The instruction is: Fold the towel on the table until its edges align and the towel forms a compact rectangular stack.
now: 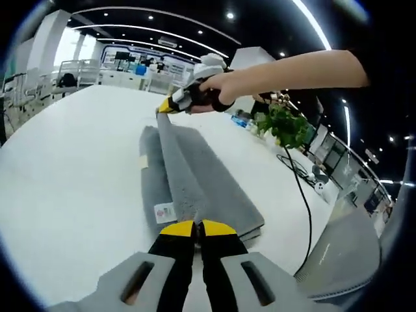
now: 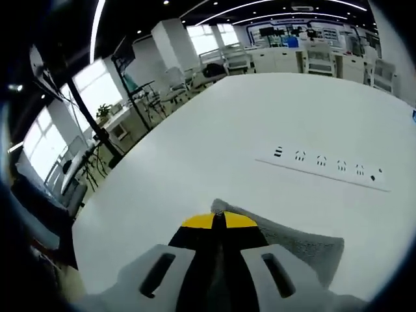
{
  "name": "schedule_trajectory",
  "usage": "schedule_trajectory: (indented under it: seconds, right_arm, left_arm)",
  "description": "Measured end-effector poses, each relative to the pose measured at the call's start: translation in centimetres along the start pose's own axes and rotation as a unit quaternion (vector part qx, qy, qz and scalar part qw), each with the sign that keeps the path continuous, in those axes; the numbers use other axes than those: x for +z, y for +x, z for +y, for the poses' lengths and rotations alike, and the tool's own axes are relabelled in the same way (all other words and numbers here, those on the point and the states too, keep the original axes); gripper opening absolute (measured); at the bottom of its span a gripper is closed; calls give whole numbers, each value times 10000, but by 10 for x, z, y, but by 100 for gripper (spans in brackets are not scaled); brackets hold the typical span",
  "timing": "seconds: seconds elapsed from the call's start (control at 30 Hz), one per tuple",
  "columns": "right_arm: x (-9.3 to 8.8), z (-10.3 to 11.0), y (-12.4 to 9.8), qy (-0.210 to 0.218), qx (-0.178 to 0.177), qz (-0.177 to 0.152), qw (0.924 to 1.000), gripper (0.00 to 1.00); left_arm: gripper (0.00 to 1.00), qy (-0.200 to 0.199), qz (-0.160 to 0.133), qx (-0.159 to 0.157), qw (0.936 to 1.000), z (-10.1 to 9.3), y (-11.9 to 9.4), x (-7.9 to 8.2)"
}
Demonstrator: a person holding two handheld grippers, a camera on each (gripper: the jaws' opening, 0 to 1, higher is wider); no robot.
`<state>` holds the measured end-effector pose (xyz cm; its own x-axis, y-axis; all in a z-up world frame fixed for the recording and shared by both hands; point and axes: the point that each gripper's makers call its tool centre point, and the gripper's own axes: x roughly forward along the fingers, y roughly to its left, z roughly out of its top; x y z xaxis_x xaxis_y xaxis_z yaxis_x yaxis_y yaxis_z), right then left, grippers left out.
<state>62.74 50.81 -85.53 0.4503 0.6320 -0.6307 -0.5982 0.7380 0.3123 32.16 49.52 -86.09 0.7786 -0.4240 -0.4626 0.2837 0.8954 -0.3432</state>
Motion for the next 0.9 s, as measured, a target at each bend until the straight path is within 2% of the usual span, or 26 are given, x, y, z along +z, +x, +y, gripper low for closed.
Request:
schedule_trajectory:
  seconds: [0.27,0.43,0.53,0.6,0.67,0.83,0.9]
  right_arm:
    - [8,0,1,-148,-137,-93,9998,1]
    - [15,2,2,-141,-146,-190,9996,1]
    - [10,1,8,-189,-160,-133,9996,1]
    - [5,1,12,-142,-148,-124,9997,1]
    - [0,2,16,-150,-113,-103,9998,1]
    - [-14,3,29,-214,-114,20,9997,1]
    - [-17,1,32,-243,-136,43,9996,1]
  left_arm:
    - [3,-161,-476,-22,9987,-9,-14,26]
    - [3,-261,-638,32,9976,-7,-16,34]
    - [3,-347,-393,216,9984,3,-11,22]
    - [3,-430,-386,274,9980,9,-9,17]
    - [3,-520,-241,399,9976,19,-7,5]
    - [3,-720,100,482,9962,31,2,-18]
    - [3,-755,120,525,9957,34,4,-20]
